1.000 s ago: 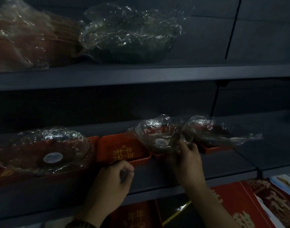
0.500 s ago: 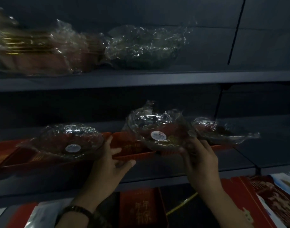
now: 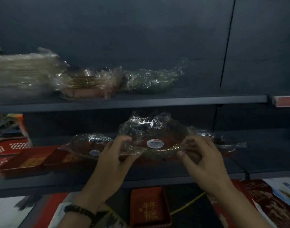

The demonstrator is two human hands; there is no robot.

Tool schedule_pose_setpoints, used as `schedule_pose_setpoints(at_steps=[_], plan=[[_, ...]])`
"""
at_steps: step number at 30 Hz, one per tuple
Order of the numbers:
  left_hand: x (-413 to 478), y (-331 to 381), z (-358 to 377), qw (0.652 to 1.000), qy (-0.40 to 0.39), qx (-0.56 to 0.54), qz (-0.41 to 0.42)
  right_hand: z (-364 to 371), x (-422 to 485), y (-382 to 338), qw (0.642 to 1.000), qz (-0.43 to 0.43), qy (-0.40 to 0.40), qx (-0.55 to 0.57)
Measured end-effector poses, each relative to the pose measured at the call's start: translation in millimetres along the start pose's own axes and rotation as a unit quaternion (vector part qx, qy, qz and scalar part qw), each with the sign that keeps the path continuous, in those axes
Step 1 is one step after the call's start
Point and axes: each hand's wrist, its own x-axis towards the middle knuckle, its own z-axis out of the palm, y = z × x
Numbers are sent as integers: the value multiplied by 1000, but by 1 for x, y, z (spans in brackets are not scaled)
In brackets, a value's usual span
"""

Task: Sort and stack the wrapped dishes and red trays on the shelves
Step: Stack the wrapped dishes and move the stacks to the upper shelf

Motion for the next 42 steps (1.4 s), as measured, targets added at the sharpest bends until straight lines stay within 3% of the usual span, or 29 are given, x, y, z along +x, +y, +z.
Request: schedule_pose_setpoints(at_steps=[14,26,32,42], plan=[[-21,122,-77,985,116,42,121,-80,13,-113,999,7,23,33],[76,199,-136,959,167,118,195,-120,124,-159,996,-64,53,-9],[157,194,-141,957,168,129,196,-102,203,-152,993,-83,75,-22],[256,116,-95,960,140,166,176,-28,292,-83,990,-62,78,-100]])
